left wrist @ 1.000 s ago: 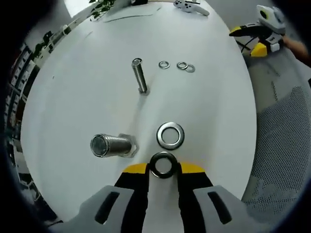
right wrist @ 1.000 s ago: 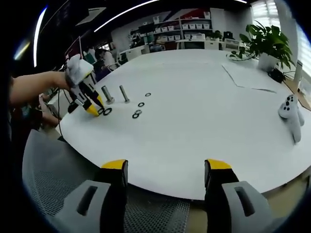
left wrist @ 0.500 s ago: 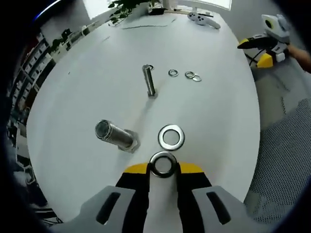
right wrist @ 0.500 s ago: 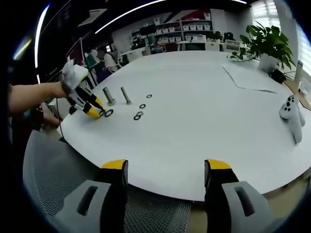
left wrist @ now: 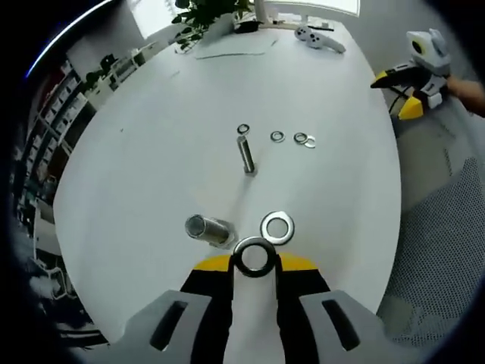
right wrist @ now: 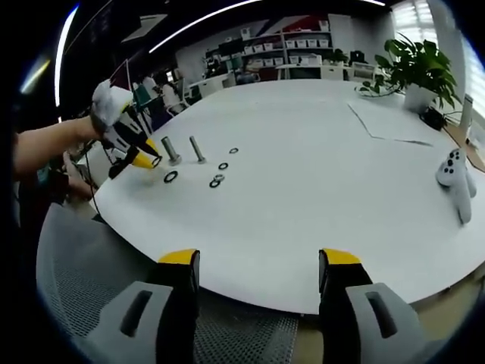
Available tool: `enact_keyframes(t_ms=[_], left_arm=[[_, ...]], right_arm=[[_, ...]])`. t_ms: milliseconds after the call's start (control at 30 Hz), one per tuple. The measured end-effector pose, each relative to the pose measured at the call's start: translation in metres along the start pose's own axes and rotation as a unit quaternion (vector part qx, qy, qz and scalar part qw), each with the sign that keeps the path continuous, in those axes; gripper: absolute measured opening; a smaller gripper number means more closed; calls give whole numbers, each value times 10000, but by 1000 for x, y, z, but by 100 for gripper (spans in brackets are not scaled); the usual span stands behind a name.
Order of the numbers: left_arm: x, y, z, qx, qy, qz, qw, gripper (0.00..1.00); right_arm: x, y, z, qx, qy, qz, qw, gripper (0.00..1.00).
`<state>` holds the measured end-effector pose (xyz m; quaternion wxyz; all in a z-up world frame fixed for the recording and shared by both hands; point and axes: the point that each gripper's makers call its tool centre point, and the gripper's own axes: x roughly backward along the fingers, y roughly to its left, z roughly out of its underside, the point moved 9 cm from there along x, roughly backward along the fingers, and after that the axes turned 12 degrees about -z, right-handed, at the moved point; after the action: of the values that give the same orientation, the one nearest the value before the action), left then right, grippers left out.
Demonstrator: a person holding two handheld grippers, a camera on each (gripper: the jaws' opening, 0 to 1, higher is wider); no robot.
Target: Place the washer onto the threaded stud by aligning its center hole with the stud, sliding it down to the base, and recovering from edge contact or off-axis alignment until the washer reaches the visible bottom stop.
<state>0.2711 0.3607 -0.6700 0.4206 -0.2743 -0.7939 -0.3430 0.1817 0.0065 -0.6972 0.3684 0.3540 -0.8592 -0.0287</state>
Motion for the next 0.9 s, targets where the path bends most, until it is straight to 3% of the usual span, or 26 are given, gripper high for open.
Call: enact_keyframes(t_ms=[233, 500, 900], left_arm=[[9, 16, -11, -20, -125, -155, 9998, 19], [16, 20, -25, -43, -245, -54, 9997, 18], [-1, 36, -35, -367, -116, -14, 9993, 18]], right_arm=[[-1, 0, 0, 22, 15, -28, 10000, 66], [-1, 1, 0, 32, 44, -55, 10000, 65], [-1, 0, 1, 14, 99, -30, 9999, 65]])
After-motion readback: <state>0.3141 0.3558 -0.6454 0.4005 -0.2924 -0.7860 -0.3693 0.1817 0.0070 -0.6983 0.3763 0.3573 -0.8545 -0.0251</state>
